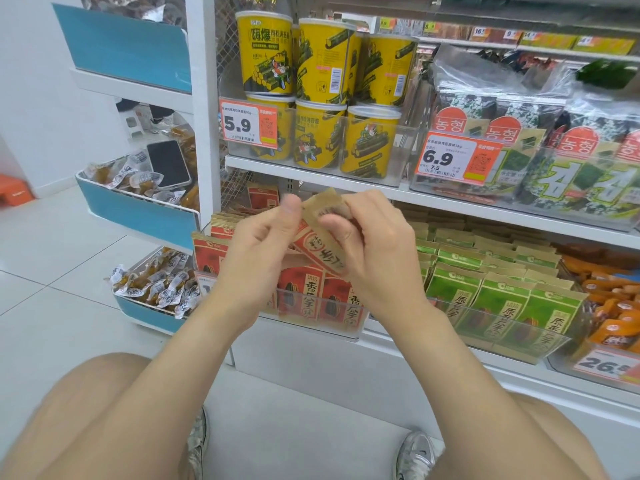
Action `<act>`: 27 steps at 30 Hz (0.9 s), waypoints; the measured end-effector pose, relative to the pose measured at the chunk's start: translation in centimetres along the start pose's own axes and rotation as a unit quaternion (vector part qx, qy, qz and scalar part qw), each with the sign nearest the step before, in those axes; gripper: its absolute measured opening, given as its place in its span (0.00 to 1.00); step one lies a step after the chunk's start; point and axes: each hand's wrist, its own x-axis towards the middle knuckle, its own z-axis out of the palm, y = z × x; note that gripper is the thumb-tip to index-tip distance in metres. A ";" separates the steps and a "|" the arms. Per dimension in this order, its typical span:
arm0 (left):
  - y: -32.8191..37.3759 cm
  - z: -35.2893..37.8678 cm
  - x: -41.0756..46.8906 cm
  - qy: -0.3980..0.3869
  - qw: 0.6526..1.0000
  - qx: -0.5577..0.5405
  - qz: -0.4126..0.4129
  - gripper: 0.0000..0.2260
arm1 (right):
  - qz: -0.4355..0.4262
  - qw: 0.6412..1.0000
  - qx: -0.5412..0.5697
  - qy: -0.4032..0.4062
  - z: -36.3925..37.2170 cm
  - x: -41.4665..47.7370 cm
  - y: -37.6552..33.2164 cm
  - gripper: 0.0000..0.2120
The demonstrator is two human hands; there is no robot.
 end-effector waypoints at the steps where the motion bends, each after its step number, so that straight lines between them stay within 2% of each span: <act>1: 0.0 0.1 -0.1 0.001 1.000 0.005 0.002 0.20 | 0.015 1.000 0.014 0.006 0.0 0.0 -0.1 0.18; 5: -0.4 -0.1 -0.2 0.017 0.999 0.020 -0.020 0.13 | 0.099 0.992 0.077 0.027 -0.2 0.3 -0.4 0.14; 9: -0.7 -0.3 -0.2 -0.052 0.997 -0.007 -0.053 0.13 | 0.158 0.979 0.108 0.069 -0.6 0.9 0.1 0.13; 12: -0.5 -0.3 -0.2 -0.100 0.992 -0.026 -0.072 0.13 | 0.185 0.977 0.088 0.062 -0.8 1.0 0.6 0.14; 15: -0.4 -0.4 -0.1 -0.115 0.989 -0.035 -0.087 0.14 | 0.196 0.975 0.081 0.063 -0.9 1.0 0.7 0.12; 18: -0.7 0.0 -0.3 -0.095 0.990 -0.029 -0.097 0.14 | 0.126 0.988 0.054 0.075 -1.0 0.8 0.6 0.03; 20: -1.0 0.3 -0.3 -0.077 0.993 -0.031 -0.088 0.14 | 0.048 0.997 0.042 0.046 -0.7 0.5 0.7 0.06; 23: -1.1 0.1 -0.1 -0.043 0.996 -0.023 -0.073 0.15 | 0.016 0.999 0.047 -0.008 -0.1 0.0 1.1 0.13; 27: -1.1 -0.3 -0.1 -0.028 0.997 0.003 -0.072 0.16 | -0.041 0.997 -0.058 -0.002 0.0 -0.3 1.7 0.09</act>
